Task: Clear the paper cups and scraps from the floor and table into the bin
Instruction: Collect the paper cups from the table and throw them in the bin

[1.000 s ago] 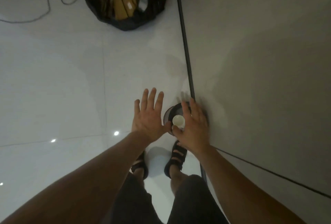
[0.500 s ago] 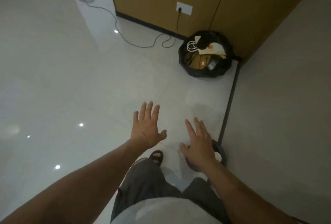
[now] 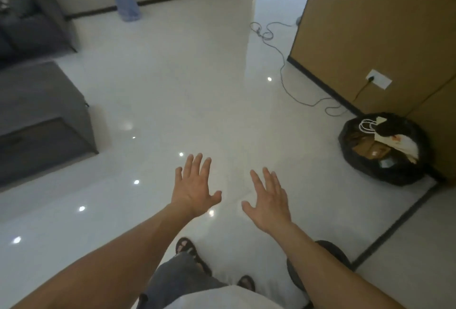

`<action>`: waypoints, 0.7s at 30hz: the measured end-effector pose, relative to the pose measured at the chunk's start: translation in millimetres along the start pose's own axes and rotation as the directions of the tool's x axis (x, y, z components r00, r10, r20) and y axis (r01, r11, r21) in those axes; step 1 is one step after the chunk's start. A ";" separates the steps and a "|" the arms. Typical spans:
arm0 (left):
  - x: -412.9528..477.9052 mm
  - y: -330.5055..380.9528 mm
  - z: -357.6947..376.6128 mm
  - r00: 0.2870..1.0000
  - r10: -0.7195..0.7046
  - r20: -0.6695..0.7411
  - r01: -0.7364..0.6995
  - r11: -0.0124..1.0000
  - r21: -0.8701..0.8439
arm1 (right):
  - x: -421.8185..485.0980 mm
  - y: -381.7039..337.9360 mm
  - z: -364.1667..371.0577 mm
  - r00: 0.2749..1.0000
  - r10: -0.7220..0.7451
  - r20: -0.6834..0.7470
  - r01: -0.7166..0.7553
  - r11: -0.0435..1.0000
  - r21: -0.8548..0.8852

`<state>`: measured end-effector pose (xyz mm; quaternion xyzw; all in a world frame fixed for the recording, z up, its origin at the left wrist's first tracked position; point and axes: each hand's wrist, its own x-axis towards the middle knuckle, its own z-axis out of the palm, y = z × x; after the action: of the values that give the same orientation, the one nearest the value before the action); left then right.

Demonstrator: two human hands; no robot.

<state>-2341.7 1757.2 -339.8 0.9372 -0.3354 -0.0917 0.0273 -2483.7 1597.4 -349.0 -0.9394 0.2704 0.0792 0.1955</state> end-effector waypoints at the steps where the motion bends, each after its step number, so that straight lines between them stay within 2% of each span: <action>1: -10.1 -20.4 -3.4 0.999 -0.047 -0.017 0.047 0.999 -0.004 | 1.9 -18.4 2.8 0.999 -0.047 0.013 0.047 0.999 -0.011; 7: -74.3 -155.6 -18.3 0.944 -0.312 -0.110 0.310 0.950 -0.037 | 11.8 -150.1 27.7 0.954 -0.295 0.061 0.298 0.953 -0.054; 12: -133.7 -273.9 -25.4 0.873 -0.464 -0.151 0.458 0.886 -0.076 | 14.6 -289.7 60.9 0.883 -0.460 0.094 0.466 0.883 -0.061; 17: -193.1 -390.5 -30.4 0.772 -0.613 -0.170 0.604 0.790 -0.107 | -0.1 -429.7 108.8 0.788 -0.596 0.153 0.610 0.790 -0.063; 21: -228.9 -454.0 -31.0 0.686 -0.701 -0.194 0.690 0.712 -0.131 | -10.8 -499.7 132.7 0.709 -0.674 0.208 0.698 0.712 -0.073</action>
<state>-2226.2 2253.1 -325.3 0.9973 0.0524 0.0057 0.0512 -2229.2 2045.4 -304.9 -0.9740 -0.1227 0.0981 0.1633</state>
